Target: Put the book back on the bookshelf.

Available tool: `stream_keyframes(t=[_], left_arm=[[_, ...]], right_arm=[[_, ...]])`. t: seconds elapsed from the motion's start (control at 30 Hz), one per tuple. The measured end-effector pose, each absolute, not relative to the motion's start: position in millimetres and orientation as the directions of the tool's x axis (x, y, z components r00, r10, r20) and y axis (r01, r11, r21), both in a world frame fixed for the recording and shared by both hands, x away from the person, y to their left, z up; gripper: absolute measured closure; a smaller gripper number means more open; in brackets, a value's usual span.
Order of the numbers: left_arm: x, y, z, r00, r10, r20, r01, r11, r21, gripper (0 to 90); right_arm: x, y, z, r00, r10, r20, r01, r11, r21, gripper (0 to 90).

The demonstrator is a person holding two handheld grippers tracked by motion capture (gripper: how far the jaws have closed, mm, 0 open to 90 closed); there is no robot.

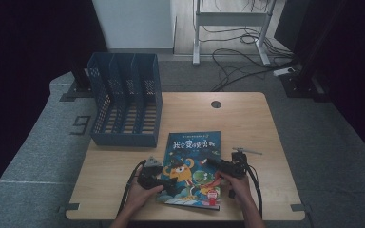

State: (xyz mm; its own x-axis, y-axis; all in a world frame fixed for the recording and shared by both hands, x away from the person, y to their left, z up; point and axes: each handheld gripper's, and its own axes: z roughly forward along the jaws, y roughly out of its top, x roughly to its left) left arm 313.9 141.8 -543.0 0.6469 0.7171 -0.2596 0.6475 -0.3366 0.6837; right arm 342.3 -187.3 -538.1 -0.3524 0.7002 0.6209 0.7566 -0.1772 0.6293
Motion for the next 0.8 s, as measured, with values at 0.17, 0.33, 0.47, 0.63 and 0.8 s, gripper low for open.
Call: stream_keyframes(t=[0.17, 0.33, 0.47, 0.63, 0.8], left_arm=[[313, 142, -542, 0.649, 0.714, -0.263, 0.646, -0.335, 0.686, 14.8], [313, 143, -541, 0.649, 0.711, -0.27, 0.649, -0.334, 0.684, 14.8], [313, 143, -541, 0.651, 0.709, -0.269, 0.649, -0.337, 0.682, 14.8], [312, 144, -541, 0.655, 0.706, -0.269, 0.647, -0.34, 0.683, 14.8], [310, 143, -540, 0.658, 0.706, -0.261, 0.642, -0.345, 0.685, 14.8]], right_arm=[[354, -186, -536, -0.354, 0.705, 0.614, 0.755, -0.172, 0.633, 52.8], [361, -183, -533, -0.368, 0.699, 0.613, 0.75, -0.168, 0.64, 53.4], [365, -182, -534, -0.368, 0.703, 0.609, 0.747, -0.165, 0.643, 54.0], [373, -179, -533, -0.376, 0.72, 0.583, 0.74, -0.145, 0.657, 56.1], [375, -178, -535, -0.385, 0.701, 0.6, 0.746, -0.146, 0.65, 58.9]])
